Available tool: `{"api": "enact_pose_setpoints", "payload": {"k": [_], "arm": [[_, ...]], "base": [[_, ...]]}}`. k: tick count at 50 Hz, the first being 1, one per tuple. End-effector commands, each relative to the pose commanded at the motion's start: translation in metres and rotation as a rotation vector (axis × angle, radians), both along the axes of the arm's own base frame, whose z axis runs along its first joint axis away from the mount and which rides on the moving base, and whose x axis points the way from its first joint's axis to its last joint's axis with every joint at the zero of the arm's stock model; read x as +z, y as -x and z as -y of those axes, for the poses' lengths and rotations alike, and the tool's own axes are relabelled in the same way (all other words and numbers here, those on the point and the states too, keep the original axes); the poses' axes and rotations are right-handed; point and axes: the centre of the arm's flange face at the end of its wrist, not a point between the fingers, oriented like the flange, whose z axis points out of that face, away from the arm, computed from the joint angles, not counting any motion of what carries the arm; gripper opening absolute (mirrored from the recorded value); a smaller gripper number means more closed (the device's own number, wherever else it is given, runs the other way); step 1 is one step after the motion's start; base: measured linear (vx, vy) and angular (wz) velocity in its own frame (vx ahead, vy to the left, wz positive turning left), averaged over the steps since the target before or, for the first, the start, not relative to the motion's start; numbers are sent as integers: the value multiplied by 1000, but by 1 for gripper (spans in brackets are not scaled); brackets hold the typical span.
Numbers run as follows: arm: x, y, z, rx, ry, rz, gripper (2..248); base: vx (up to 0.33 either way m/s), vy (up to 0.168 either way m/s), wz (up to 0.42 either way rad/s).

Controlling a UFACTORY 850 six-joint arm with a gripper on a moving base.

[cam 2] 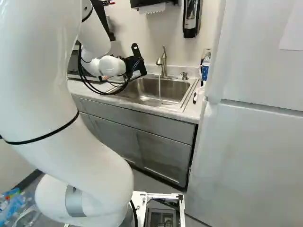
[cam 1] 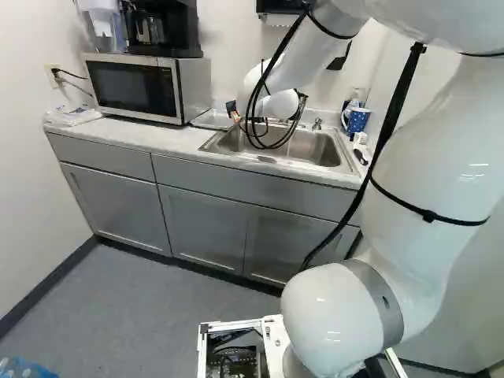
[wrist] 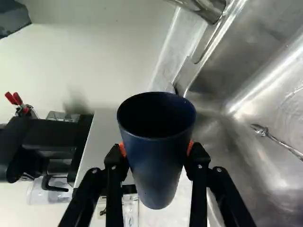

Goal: Rinse the cup and place it in the tray

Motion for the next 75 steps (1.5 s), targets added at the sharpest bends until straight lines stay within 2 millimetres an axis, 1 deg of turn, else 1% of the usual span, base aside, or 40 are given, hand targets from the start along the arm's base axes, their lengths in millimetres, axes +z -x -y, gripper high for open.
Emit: {"api": "enact_pose_setpoints", "payload": {"k": [75], "arm": [[0, 0, 0, 194, 758, 103, 126]], "base": [[0, 0, 0]]}}
